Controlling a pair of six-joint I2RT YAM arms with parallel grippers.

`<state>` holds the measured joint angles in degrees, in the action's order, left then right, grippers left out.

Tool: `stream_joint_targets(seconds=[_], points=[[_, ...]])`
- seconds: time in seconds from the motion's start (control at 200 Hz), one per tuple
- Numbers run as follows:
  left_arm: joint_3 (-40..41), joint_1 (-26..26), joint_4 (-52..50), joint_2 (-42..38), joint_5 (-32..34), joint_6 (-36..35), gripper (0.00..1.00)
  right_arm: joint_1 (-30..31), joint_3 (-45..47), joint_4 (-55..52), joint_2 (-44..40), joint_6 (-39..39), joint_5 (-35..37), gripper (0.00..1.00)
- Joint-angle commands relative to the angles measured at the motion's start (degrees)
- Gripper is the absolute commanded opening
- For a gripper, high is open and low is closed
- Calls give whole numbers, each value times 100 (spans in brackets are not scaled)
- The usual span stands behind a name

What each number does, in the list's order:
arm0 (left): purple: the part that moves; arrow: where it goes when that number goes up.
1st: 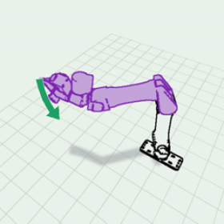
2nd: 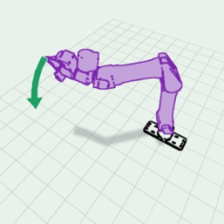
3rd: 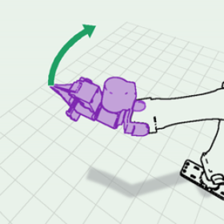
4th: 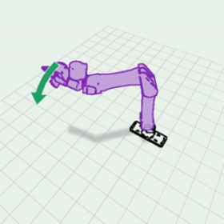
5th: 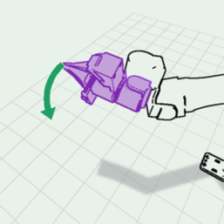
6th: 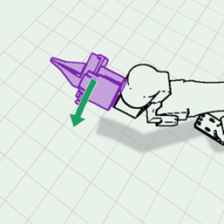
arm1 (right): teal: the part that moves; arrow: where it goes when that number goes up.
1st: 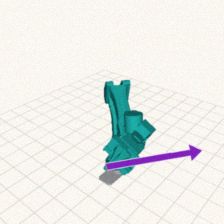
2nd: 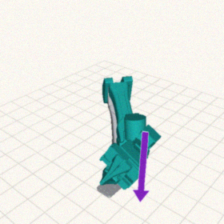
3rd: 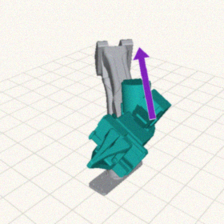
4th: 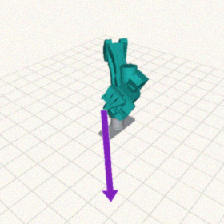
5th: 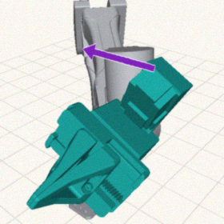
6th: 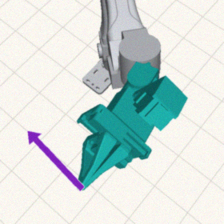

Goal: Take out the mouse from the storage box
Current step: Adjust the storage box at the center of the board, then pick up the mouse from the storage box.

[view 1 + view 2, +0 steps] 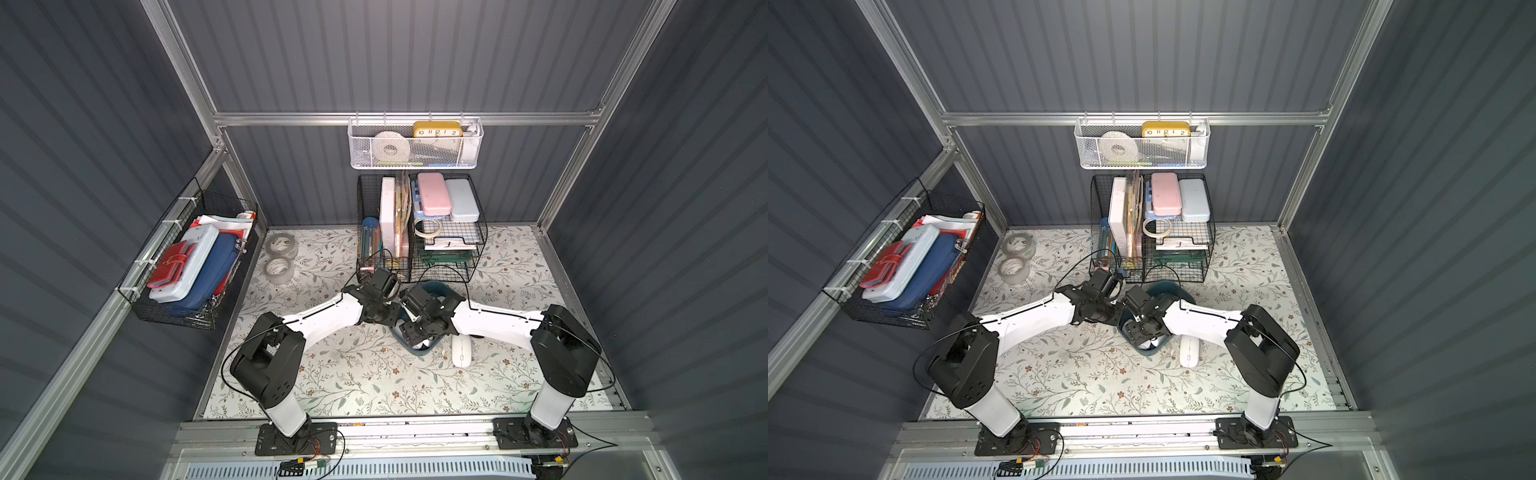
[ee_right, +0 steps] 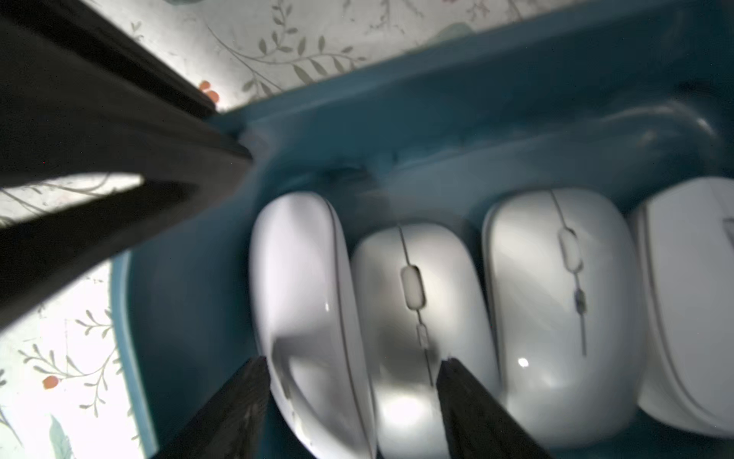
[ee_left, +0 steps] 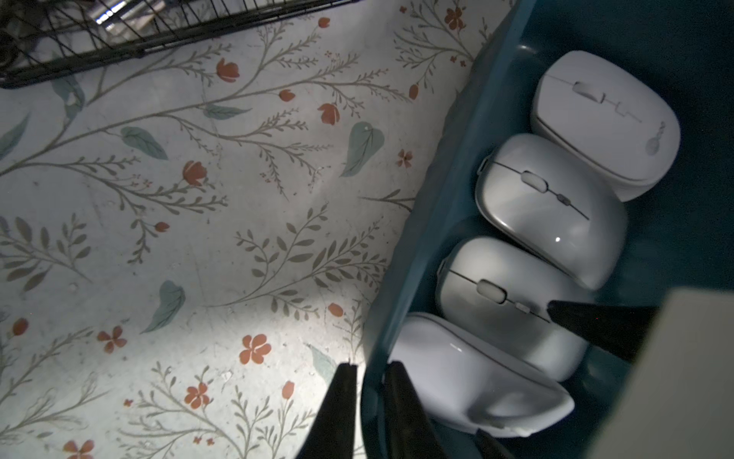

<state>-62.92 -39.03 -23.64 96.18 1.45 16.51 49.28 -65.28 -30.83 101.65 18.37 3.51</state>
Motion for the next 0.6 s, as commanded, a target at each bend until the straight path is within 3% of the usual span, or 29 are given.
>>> stream_joint_targets(seconds=[0.0,0.315,0.595], points=[[-25,18,150,8,-109,-36,21,-62,-110,312,164,-137,-431,68],[68,20,252,-12,-98,45,21,-234,146,1012,221,228,-1634,56],[161,19,314,-64,-16,133,19,-252,287,1027,-116,299,-1988,44]])
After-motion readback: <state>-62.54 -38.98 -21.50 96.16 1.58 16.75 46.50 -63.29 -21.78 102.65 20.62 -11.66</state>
